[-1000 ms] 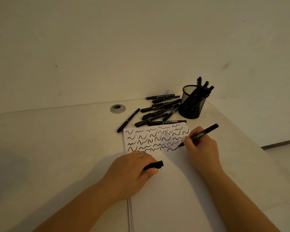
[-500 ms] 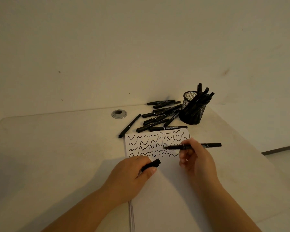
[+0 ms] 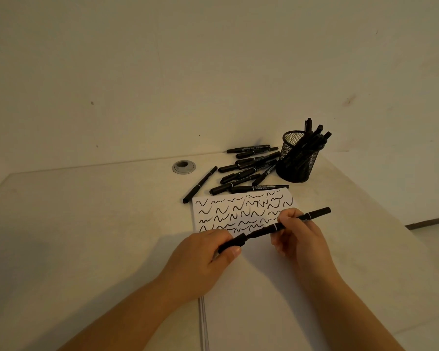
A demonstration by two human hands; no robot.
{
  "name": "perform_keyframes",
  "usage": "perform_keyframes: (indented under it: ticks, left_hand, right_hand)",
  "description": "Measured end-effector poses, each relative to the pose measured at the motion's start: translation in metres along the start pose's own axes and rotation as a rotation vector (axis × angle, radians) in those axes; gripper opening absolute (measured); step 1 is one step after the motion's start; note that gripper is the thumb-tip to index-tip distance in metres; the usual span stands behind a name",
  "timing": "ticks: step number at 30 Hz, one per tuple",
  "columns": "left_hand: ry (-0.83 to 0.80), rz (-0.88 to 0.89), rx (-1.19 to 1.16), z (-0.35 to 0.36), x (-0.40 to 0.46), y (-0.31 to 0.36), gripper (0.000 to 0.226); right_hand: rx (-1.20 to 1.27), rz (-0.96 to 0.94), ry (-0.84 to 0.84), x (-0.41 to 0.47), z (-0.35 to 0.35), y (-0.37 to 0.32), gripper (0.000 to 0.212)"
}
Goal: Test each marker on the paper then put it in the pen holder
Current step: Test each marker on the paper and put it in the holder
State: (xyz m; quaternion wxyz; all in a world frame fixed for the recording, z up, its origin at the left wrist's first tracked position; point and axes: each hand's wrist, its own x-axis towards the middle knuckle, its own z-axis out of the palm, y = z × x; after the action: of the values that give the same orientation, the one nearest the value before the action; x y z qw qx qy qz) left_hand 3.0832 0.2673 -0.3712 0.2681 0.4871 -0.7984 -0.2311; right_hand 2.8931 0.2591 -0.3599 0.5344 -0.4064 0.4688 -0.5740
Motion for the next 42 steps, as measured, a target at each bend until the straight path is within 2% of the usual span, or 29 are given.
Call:
perform_keyframes:
  ticks: [6,11,19,31,36,40,42]
  left_hand:
    - [-0.029,0.057,0.044,0.000,0.001,0.001,0.018]
    - [-0.025,0.064,0.033,0.001,-0.001,0.004,0.020]
    - [0.120,0.014,-0.195,0.004,-0.003,0.016,0.025]
    - [0.080,-0.068,-0.389,0.008,-0.005,0.012,0.027]
    - [0.115,-0.069,-0.387,0.010,-0.002,0.014,0.026]
    - [0.183,-0.073,-0.352,0.011,0.002,0.011,0.029]
    - [0.217,-0.068,-0.319,0.010,0.003,0.008,0.035]
  right_hand:
    - [-0.154,-0.027,-0.130,-0.005,0.003,0.000,0.037]
    - [-0.229,-0.054,-0.245,-0.008,0.005,-0.001,0.019]
    - [-0.142,-0.056,-0.284,-0.009,0.007,-0.002,0.012]
    - [-0.018,-0.080,-0.368,-0.007,0.006,0.007,0.012]
    - [-0.096,-0.089,-0.274,-0.008,0.012,0.005,0.017]
    - [-0.463,-0.140,-0.016,-0.008,0.016,0.004,0.030]
    - [-0.620,-0.264,0.090,-0.011,0.013,0.003,0.035]
